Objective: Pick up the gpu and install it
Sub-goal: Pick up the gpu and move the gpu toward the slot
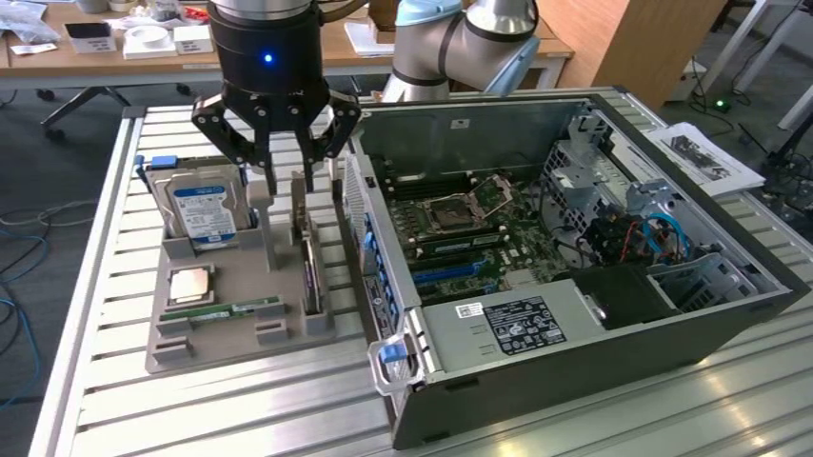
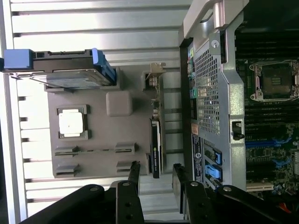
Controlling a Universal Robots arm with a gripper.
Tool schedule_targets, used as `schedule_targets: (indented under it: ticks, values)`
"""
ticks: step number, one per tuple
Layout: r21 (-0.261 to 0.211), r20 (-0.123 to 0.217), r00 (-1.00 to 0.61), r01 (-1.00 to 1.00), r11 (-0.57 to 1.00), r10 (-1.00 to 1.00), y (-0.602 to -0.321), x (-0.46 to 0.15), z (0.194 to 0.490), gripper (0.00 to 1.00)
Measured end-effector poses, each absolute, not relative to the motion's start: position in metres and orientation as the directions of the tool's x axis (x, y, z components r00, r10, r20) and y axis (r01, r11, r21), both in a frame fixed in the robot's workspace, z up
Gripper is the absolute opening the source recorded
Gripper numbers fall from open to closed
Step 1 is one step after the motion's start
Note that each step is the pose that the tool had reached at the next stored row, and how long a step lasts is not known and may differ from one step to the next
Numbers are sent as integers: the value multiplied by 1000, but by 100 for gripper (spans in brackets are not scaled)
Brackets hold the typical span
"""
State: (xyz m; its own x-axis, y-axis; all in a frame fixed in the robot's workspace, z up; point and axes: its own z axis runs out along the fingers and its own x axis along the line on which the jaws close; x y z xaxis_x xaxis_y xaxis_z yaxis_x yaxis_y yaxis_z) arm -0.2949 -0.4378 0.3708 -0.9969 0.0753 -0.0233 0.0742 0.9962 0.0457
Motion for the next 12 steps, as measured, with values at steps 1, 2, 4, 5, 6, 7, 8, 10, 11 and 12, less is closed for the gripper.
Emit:
schedule_targets:
  ticks: [1,2,4,5,6,7,8,10,11,12]
  values:
    - [46,-23,-997,74,996,75,-438,-295,370,42]
    - [46,-24,-997,74,996,75,-438,-295,370,42]
    - [46,-23,-997,74,996,75,-438,-295,369,42]
    - [46,-23,-997,74,996,75,-438,-295,369,42]
    - [47,-23,-997,74,996,75,-438,-295,369,42]
    - [47,-23,-997,74,996,75,-438,-295,369,42]
    - [47,-23,-997,74,996,75,-438,-295,369,42]
    - [47,-23,-997,74,996,75,-438,-295,368,42]
    - [47,-23,-997,74,996,75,-438,-295,368,42]
    - [47,-23,-997,74,996,75,-438,-295,368,42]
